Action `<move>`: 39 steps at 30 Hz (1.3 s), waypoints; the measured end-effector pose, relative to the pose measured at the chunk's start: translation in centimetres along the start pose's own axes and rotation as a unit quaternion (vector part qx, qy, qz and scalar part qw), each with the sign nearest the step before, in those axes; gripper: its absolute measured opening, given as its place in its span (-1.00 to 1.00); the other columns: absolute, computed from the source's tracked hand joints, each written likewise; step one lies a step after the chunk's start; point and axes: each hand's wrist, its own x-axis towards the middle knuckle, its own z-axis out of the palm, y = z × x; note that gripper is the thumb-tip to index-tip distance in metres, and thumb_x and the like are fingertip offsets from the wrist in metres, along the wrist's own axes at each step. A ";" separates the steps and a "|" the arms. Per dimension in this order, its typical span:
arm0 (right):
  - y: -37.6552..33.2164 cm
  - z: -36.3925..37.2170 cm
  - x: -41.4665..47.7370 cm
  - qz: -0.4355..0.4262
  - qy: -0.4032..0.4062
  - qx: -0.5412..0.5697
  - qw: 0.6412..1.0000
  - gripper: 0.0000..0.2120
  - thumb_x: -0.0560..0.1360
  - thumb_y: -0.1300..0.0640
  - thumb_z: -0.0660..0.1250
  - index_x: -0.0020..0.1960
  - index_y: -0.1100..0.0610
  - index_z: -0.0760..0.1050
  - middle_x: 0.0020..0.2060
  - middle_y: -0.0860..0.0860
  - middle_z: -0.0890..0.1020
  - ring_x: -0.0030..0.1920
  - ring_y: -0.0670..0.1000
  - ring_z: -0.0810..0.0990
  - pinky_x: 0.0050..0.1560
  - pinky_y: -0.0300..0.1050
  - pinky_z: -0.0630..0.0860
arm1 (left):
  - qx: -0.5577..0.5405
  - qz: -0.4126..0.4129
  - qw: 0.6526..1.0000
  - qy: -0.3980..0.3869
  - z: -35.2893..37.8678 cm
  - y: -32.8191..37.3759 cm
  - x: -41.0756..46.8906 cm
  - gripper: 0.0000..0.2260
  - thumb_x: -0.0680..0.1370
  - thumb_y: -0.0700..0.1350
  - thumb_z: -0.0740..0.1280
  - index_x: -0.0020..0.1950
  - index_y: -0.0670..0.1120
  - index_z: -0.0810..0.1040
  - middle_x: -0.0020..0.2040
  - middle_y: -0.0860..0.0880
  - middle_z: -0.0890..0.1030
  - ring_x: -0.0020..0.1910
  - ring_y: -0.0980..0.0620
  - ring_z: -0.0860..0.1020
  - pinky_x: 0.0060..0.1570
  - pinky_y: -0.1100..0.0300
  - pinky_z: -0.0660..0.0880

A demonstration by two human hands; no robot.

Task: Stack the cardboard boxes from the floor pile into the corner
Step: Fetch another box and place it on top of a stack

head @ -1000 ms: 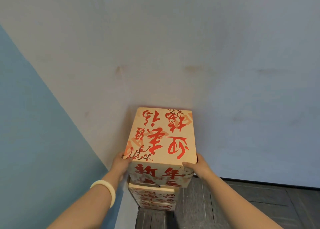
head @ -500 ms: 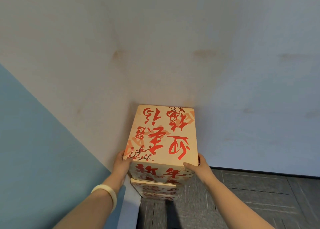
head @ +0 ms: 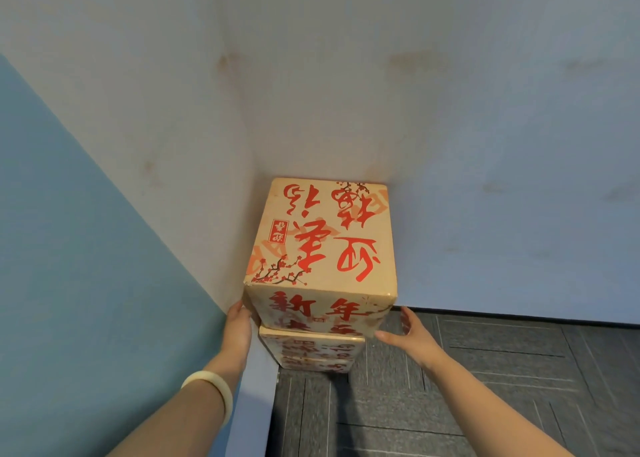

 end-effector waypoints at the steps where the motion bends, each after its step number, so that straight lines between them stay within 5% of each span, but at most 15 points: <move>1: 0.7 0.1 0.1 0.003 0.000 -0.010 1.000 0.03 0.31 0.01 0.53 0.54 0.12 -0.07 0.51 0.12 0.13 0.49 0.11 0.16 0.41 0.04 0.21 | 0.023 0.007 1.000 -0.014 0.0 -0.8 -0.2 -0.61 0.64 -0.13 0.07 0.48 -0.12 0.20 0.44 -0.14 0.31 0.42 -0.12 0.26 0.34 0.04 0.21; 13: 9.7 3.4 6.1 0.016 0.008 -0.064 0.998 -0.04 0.36 0.14 0.50 0.53 0.16 -0.06 0.49 0.17 0.17 0.46 0.15 0.22 0.38 0.05 0.26 | 0.085 0.039 0.995 -0.042 1.7 -10.7 3.5 -0.46 0.57 -0.32 0.20 0.51 -0.12 0.10 0.51 -0.14 0.18 0.46 -0.15 0.21 0.36 0.00 0.23; 18: 12.1 6.2 9.9 -0.029 0.061 -0.024 0.997 -0.08 0.35 0.15 0.50 0.52 0.14 0.01 0.48 0.15 0.21 0.46 0.16 0.22 0.41 0.10 0.24 | 0.076 0.095 0.992 -0.044 2.8 -13.2 7.5 -0.62 0.58 -0.29 0.21 0.39 -0.10 0.31 0.15 0.05 0.40 0.22 -0.02 0.40 0.05 0.21 0.33; 20: 13.3 7.0 11.0 -0.053 0.076 -0.009 0.996 -0.13 0.35 0.15 0.50 0.50 0.12 0.08 0.45 0.12 0.27 0.45 0.15 0.25 0.39 0.10 0.25 | 0.076 0.109 0.991 -0.030 3.1 -14.6 9.6 -0.71 0.60 -0.21 0.22 0.31 -0.02 0.36 0.15 0.09 0.46 0.11 0.04 0.46 0.01 0.22 0.35; 25: 15.3 8.2 12.8 -0.082 0.101 0.008 0.991 -0.24 0.37 0.19 0.48 0.46 0.10 0.17 0.39 0.09 0.37 0.40 0.15 0.32 0.36 0.12 0.29 | 0.115 0.133 0.984 -0.016 3.5 -17.5 14.0 -0.89 0.58 -0.20 0.21 0.06 -0.06 0.47 0.09 -0.08 0.56 0.00 -0.01 0.54 -0.11 0.24 0.43; 28: 15.8 8.5 13.3 -0.094 0.110 0.011 0.989 -0.31 0.39 0.19 0.47 0.43 0.09 0.22 0.35 0.06 0.42 0.38 0.13 0.35 0.36 0.12 0.31 | 0.095 0.122 0.988 -0.015 3.5 -18.5 15.0 -0.88 0.59 -0.20 0.19 0.00 -0.06 0.51 0.00 -0.06 0.59 -0.03 -0.01 0.56 -0.21 0.30 0.44; 31: 16.1 8.8 13.4 -0.090 0.110 0.018 0.990 -0.33 0.38 0.19 0.47 0.40 0.08 0.24 0.30 0.05 0.47 0.35 0.10 0.40 0.35 0.12 0.35 | 0.084 0.120 0.989 -0.003 3.4 -18.9 14.9 -0.82 0.59 -0.23 0.18 -0.02 0.03 0.48 -0.03 0.03 0.58 -0.04 0.04 0.54 -0.10 0.24 0.44; 34: 16.0 8.9 13.5 -0.081 0.108 0.021 0.991 -0.32 0.39 0.20 0.47 0.41 0.09 0.22 0.29 0.06 0.46 0.33 0.10 0.41 0.34 0.12 0.36 | 0.048 0.124 0.991 0.001 3.5 -18.5 14.4 -0.74 0.61 -0.29 0.13 -0.11 0.08 0.40 -0.19 0.17 0.46 -0.21 0.22 0.44 -0.28 0.40 0.39; 39: 15.8 9.3 13.7 -0.077 0.108 0.007 0.991 -0.32 0.41 0.22 0.44 0.42 0.10 0.18 0.32 0.05 0.44 0.36 0.09 0.38 0.35 0.11 0.35 | 0.053 0.128 0.990 0.020 3.6 -19.2 15.1 -0.77 0.62 -0.24 0.12 -0.10 0.05 0.44 -0.08 -0.02 0.59 -0.16 0.08 0.52 -0.29 0.33 0.43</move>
